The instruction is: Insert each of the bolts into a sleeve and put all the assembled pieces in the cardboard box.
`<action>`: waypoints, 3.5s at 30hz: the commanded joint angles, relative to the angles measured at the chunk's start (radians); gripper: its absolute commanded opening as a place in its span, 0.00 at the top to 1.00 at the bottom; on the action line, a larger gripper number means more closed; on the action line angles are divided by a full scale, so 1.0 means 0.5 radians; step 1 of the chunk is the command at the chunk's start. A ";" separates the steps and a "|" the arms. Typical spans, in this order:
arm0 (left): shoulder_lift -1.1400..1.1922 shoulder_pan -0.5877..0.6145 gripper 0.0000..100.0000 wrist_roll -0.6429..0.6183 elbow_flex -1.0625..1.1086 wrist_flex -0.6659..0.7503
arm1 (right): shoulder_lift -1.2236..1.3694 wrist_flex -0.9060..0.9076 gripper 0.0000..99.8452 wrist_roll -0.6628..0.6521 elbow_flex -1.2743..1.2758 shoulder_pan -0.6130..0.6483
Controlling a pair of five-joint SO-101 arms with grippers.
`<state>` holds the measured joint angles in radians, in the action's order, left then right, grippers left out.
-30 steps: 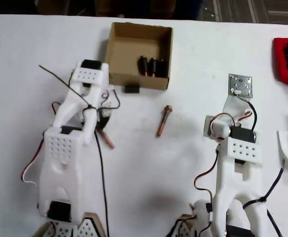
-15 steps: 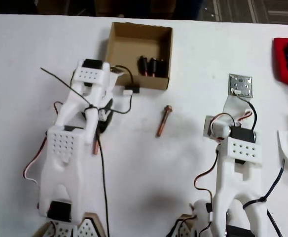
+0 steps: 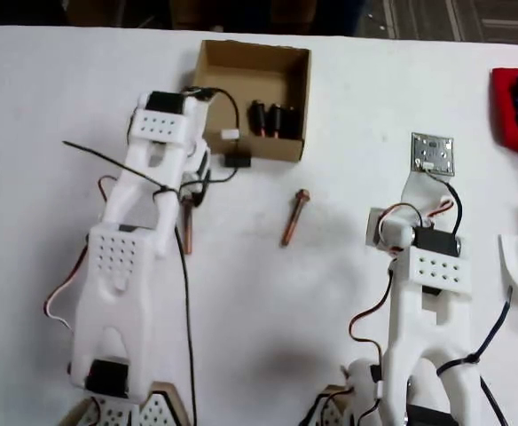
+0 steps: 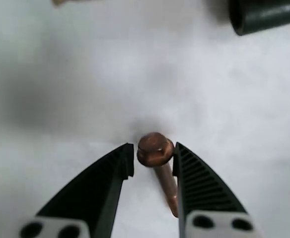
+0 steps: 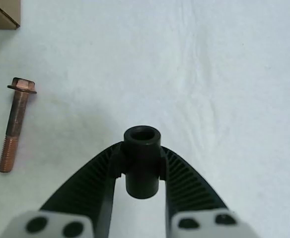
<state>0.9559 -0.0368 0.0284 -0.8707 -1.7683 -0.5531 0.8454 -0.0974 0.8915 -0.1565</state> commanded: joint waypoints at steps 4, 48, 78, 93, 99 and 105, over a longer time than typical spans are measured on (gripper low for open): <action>-0.046 0.031 0.85 -0.190 0.115 -0.040 | -0.091 -0.032 0.98 0.015 -0.012 -0.014; -0.433 -0.178 0.97 -0.574 0.041 -0.037 | -0.084 -0.032 0.98 0.015 -0.012 -0.011; -2.053 -0.193 0.97 -0.577 1.168 0.341 | -0.094 -0.032 0.98 0.009 -0.009 -0.002; -3.354 -0.172 0.97 -0.565 2.892 2.031 | -0.100 -0.029 0.98 0.000 -0.009 -0.002; -3.836 -0.184 0.97 -0.562 3.592 2.888 | -0.103 -0.029 0.98 -0.003 0.012 0.066; -4.262 -0.187 0.97 -0.562 4.163 3.566 | -0.103 -0.023 0.98 -0.003 0.046 0.219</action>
<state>-1.0648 -0.1227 -0.2539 1.1254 -0.1496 -0.5639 0.8454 -0.0974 0.9191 -0.0921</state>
